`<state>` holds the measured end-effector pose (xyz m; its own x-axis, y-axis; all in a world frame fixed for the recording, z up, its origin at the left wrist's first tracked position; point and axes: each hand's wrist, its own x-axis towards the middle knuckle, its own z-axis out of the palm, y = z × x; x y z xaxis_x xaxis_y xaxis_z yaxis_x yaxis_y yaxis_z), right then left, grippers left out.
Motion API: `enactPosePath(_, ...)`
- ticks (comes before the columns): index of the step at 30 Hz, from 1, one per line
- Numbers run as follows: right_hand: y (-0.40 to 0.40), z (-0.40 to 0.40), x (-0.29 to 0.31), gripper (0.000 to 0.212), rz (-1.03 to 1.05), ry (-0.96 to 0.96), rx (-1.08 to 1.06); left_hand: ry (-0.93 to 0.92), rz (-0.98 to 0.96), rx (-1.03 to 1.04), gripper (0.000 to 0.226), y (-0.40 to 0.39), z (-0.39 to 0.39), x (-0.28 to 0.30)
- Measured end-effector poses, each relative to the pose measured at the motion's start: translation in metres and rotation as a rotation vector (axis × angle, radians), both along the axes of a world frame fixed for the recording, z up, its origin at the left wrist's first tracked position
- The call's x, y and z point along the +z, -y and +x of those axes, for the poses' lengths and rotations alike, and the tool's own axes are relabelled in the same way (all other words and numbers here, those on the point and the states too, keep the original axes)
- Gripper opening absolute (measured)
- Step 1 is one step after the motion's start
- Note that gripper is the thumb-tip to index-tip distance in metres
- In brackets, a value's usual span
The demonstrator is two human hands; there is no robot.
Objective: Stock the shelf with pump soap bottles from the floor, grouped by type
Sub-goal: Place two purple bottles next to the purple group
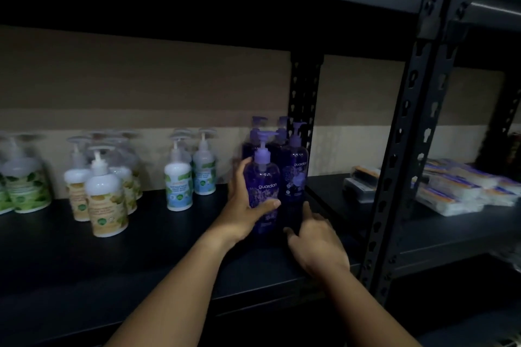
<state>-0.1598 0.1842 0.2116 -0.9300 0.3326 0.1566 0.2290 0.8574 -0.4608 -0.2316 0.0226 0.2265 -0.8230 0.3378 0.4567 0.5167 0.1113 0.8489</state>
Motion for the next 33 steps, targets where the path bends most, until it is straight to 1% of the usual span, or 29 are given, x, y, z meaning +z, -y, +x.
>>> enactPosePath(4, 0.0, 0.001, -0.001, 0.072, -0.003, -0.021, 0.004, -0.002, -0.063, 0.083, 0.105, -0.009, -0.032, -0.005)
enactPosePath(9, 0.0, -0.001, 0.0, 0.071, -0.012, -0.033, 0.012, 0.034, -0.068, 0.104, 0.112, -0.02, -0.062, -0.016)
enactPosePath(15, 0.0, -0.002, 0.001, 0.072, -0.018, -0.046, 0.026, -0.025, -0.059, 0.156, 0.108, -0.025, -0.08, -0.028)
enactPosePath(20, -0.001, -0.002, 0.001, 0.075, -0.021, -0.041, 0.028, -0.063, 0.019, 0.168, 0.091, -0.027, -0.09, -0.033)
enactPosePath(23, -0.001, -0.003, 0.001, 0.074, -0.029, -0.041, 0.031, -0.059, 0.041, 0.195, 0.088, -0.027, -0.092, -0.033)
enactPosePath(29, -0.001, -0.002, 0.002, 0.069, -0.029, -0.035, 0.023, -0.048, 0.022, 0.225, 0.09, -0.029, -0.088, -0.03)
enactPosePath(33, 0.0, -0.001, 0.002, 0.065, -0.037, -0.041, 0.014, -0.049, -0.008, 0.265, 0.099, -0.029, -0.087, -0.03)
